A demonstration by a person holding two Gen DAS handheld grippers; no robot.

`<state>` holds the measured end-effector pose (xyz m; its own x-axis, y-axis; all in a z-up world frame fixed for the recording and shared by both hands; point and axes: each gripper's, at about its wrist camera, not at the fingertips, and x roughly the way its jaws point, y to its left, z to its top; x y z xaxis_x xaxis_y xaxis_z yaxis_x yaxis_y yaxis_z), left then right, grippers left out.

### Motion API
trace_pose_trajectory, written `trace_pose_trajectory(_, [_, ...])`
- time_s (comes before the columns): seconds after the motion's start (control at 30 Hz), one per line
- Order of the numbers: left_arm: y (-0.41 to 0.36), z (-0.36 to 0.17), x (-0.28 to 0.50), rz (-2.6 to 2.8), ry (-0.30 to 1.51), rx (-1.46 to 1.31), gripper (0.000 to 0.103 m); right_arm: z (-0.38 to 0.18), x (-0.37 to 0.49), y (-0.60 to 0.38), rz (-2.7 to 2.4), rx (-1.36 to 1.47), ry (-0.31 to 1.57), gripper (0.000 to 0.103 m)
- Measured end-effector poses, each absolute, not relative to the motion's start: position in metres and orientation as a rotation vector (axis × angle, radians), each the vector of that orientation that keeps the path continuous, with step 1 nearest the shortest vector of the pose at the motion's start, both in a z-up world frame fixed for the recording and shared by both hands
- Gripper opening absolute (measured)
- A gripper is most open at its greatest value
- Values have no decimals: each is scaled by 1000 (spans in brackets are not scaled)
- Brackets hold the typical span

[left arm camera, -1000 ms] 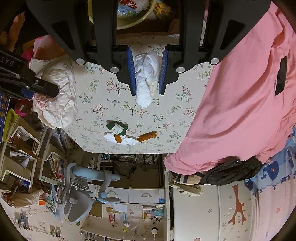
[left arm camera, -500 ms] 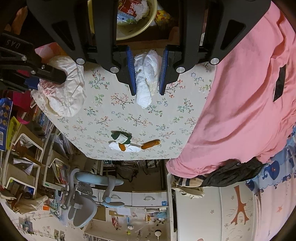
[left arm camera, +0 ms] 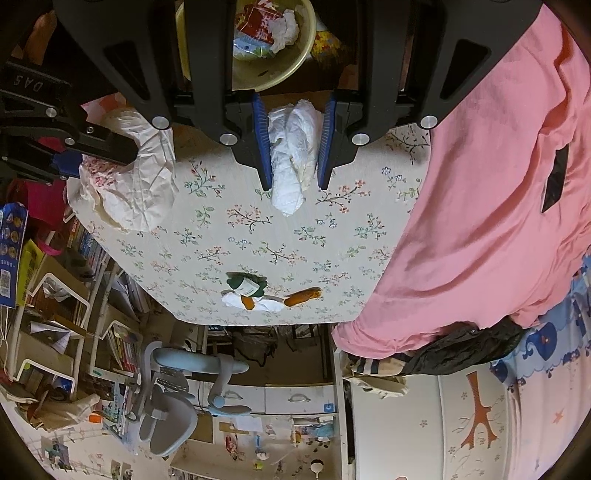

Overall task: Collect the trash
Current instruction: 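Carry the tissue and plastic bag with both tools down over the bin, then open the left tool to drop the tissue while the right tool drops the bag into the bin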

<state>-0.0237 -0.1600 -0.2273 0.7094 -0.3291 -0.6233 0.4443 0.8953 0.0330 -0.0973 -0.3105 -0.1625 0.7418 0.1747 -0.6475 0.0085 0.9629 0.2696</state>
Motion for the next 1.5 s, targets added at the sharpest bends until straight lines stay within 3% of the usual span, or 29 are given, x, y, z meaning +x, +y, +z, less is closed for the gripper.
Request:
trace_pose_trajectory(0.93, [-154,-259,-56,-456,775,195,22,-212,-112,-271,158,215,998,41])
trace_pose_trajectory(1.27, [-152,-273,-62,-443,840,204,22,-224,-116,-268,147,195,1072,59])
trace_pose_trajectory(1.5, [-152,-278,-65,-441,863,211,22,-224,-118,-270,125,193,1076,66])
